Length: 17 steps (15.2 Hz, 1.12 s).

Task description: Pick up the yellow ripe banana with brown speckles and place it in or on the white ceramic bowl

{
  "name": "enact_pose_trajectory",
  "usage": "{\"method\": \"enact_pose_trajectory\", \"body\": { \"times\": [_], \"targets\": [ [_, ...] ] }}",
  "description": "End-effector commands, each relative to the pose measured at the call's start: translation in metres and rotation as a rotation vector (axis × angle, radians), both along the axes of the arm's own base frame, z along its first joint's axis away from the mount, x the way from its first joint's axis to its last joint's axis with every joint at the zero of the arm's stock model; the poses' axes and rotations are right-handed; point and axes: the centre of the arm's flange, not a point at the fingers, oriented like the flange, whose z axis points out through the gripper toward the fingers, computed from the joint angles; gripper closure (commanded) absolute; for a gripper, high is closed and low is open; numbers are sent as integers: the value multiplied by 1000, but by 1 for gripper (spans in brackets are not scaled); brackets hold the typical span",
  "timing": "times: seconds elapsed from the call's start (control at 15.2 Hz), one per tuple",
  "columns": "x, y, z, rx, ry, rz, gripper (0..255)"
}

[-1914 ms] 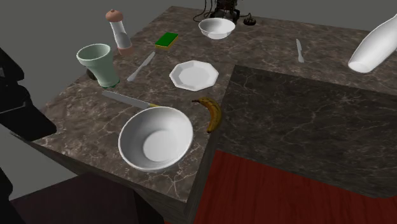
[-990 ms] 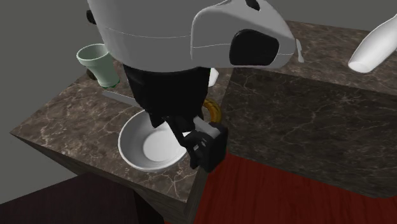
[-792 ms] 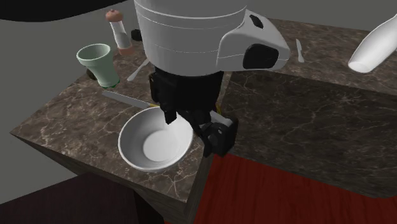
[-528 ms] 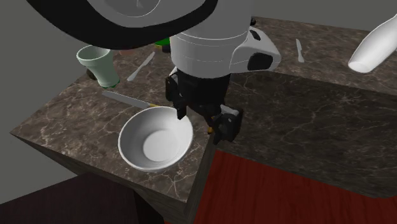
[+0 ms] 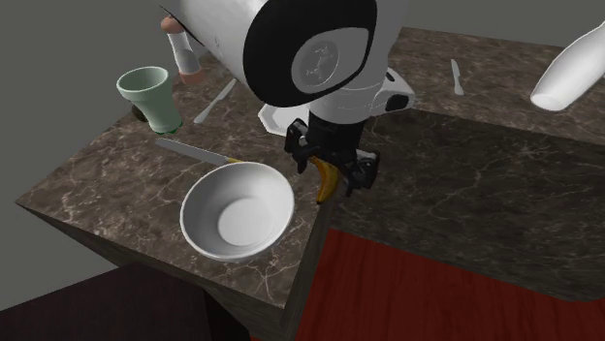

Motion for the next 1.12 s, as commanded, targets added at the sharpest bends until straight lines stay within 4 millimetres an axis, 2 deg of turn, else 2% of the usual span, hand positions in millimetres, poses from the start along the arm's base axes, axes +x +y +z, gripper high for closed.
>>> {"method": "enact_pose_trajectory", "body": {
  "times": [0.0, 0.2, 0.66, 1.06],
  "targets": [
    [10, 17, -14, 1, -3, 38, 0],
    [29, 40, -37, 1, -7, 90, 0],
    [28, 41, -74, 1, -7, 90, 0],
    [28, 42, -77, 1, -7, 90, 0]
  ]
}}
